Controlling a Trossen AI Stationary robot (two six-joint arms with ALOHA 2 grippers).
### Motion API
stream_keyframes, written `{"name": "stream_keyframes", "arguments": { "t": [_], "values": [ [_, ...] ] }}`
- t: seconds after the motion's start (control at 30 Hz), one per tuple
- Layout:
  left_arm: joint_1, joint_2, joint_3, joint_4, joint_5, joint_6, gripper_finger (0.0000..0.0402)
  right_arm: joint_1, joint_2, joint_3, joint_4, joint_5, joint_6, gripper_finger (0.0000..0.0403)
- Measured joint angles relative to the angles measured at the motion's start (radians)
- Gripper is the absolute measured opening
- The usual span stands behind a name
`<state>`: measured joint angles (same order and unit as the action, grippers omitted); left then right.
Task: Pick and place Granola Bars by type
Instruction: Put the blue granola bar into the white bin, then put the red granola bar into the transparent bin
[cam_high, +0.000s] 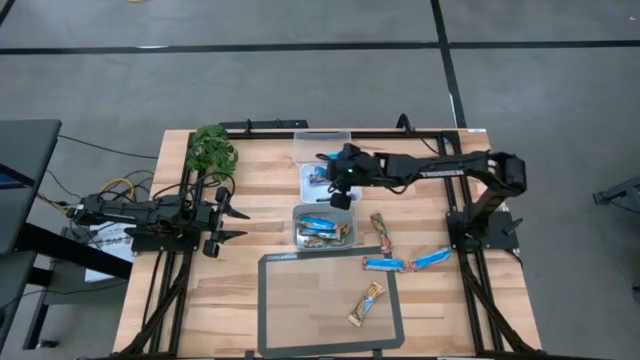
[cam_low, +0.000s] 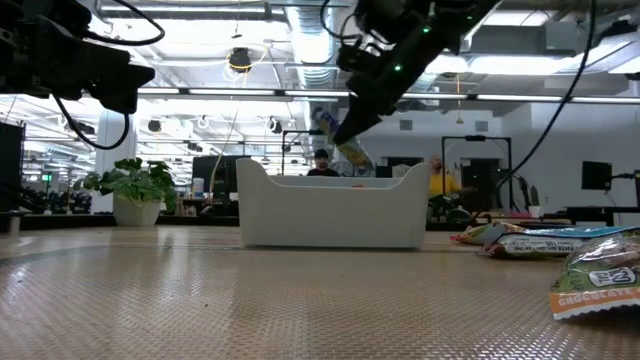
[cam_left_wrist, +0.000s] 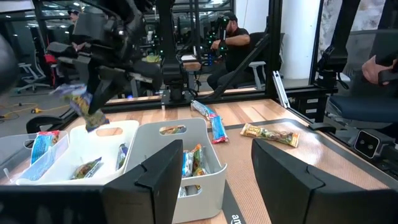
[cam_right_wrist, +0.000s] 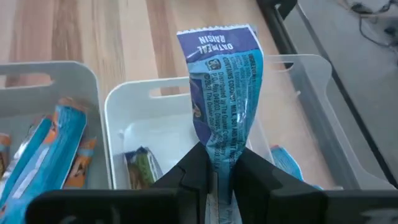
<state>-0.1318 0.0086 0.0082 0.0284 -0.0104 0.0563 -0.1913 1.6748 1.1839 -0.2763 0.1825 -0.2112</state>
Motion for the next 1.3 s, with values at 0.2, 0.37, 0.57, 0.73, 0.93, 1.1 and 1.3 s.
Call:
{"name": "stream_keyframes", "arguments": {
  "t": [0.2, 0.37, 0.57, 0.73, 0.93, 1.1, 1.3],
  "values": [
    [0.000, 0.000, 0.000, 0.000, 0.000, 0.000, 0.0186, -0.001, 0.056, 0.055, -0.094, 0.001, 0.000, 0.0087],
    [0.000, 0.000, 0.000, 0.000, 0.000, 0.000, 0.0186, -0.001, 0.066, 0.056, -0.096, 0.003, 0.001, 0.0118],
    [0.000, 0.000, 0.000, 0.000, 0.000, 0.000, 0.0186, -0.001, 0.065, 0.055, -0.089, 0.016, 0.048, 0.0146],
    [0.000, 0.000, 0.000, 0.000, 0.000, 0.000, 0.0186, 0.009, 0.022, 0.056, -0.082, 0.019, 0.129, 0.0158],
    [0.000, 0.000, 0.000, 0.000, 0.000, 0.000, 0.0186, 0.061, -0.077, 0.055, -0.126, -0.003, 0.334, 0.0161],
    [0.000, 0.000, 0.000, 0.000, 0.000, 0.000, 0.0186, 0.149, -0.128, 0.055, -0.272, -0.075, 0.495, 0.0156],
    [0.000, 0.000, 0.000, 0.000, 0.000, 0.000, 0.0186, 0.253, -0.151, 0.055, -0.517, -0.222, 0.673, 0.0152]
  ]
}}
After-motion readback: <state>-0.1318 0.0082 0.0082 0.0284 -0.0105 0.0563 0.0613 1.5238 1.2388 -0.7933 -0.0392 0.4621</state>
